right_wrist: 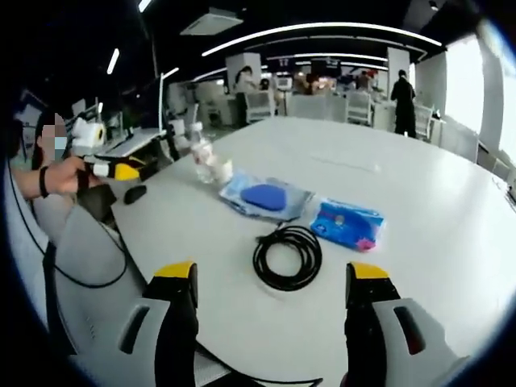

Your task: Arrange the tabletop items into an orderly group along one side of the table until the central work area is clear of visible clutter.

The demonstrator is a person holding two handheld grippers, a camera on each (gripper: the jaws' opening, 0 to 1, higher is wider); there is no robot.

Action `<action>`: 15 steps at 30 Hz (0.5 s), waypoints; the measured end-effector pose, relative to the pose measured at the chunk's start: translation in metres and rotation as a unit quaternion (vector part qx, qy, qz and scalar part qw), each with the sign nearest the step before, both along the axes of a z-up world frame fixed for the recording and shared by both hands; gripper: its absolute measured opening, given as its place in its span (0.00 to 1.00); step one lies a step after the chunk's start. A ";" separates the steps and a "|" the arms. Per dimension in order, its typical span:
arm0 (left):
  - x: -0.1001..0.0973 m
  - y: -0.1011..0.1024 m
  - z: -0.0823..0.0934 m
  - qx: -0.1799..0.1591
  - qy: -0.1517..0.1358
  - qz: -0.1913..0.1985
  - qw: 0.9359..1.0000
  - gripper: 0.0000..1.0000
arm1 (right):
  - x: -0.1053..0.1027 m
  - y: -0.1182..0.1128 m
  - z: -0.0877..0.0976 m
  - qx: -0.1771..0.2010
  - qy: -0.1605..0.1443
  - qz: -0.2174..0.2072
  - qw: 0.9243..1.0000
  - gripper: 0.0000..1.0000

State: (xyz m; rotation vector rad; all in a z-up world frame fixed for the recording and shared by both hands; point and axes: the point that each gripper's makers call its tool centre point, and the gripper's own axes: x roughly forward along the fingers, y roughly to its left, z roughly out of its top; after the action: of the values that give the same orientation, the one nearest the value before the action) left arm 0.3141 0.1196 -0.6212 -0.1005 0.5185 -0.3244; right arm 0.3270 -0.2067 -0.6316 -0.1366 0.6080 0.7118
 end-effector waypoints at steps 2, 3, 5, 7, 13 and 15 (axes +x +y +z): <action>-0.001 0.001 0.000 -0.001 0.000 0.000 1.000 0.64 | 0.001 0.001 0.000 0.003 0.002 -0.004 1.000 0.74; -0.001 0.001 0.000 -0.001 -0.001 -0.001 1.000 0.64 | 0.001 0.001 -0.001 0.003 0.003 -0.005 1.000 0.74; -0.001 0.002 0.000 0.002 0.000 -0.002 1.000 0.64 | 0.002 0.002 -0.002 -0.001 0.005 -0.004 1.000 0.74; -0.002 0.001 0.000 -0.002 0.001 -0.003 1.000 0.64 | 0.002 0.005 -0.004 -0.003 0.007 -0.001 1.000 0.74; -0.004 0.002 -0.002 -0.002 0.004 -0.007 1.000 0.65 | 0.004 0.009 -0.005 -0.005 0.008 -0.002 1.000 0.73; -0.004 0.001 -0.002 -0.004 0.005 -0.009 1.000 0.65 | 0.004 0.010 -0.005 -0.004 0.009 -0.003 1.000 0.72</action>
State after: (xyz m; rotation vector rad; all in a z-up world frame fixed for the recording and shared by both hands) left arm 0.3097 0.1202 -0.6236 -0.1048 0.5278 -0.3431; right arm 0.3307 -0.1966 -0.6369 -0.1348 0.6284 0.7048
